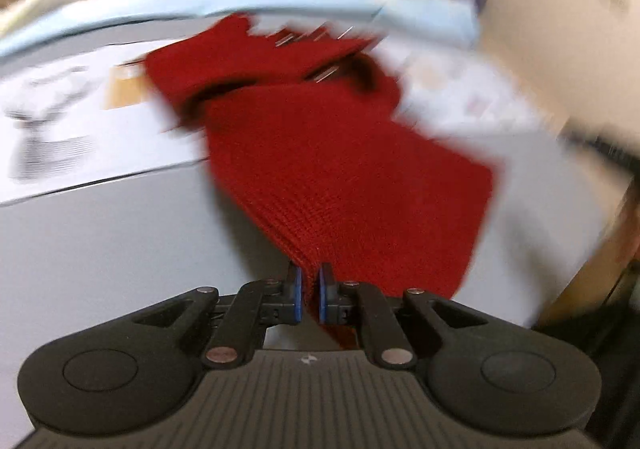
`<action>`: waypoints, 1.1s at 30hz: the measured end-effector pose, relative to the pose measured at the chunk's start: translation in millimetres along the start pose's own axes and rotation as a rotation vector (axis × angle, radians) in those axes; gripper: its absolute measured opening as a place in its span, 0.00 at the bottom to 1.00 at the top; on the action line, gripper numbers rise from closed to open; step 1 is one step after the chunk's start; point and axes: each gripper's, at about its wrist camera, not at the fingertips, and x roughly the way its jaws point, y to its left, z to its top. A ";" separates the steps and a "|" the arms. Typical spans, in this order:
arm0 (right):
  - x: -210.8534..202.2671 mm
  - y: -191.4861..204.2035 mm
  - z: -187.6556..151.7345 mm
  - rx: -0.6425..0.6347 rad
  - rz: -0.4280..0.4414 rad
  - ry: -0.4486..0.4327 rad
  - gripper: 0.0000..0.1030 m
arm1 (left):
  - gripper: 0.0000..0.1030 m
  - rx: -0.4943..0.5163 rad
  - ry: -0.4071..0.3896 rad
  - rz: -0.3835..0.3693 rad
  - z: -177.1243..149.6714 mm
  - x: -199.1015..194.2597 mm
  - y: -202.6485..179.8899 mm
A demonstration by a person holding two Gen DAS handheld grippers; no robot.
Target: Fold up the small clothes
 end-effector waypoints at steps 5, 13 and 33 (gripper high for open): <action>6.1 3.8 -8.0 -0.003 -0.022 0.049 0.28 | 0.08 -0.059 0.188 0.165 -38.4 5.3 83.3; 69.4 23.9 -30.7 0.000 -0.019 0.322 0.36 | 0.34 -0.163 0.105 0.138 -18.4 6.8 96.6; 100.1 44.4 -54.7 -0.207 -0.038 0.411 0.14 | 0.06 -0.218 0.189 0.080 -17.5 60.9 80.3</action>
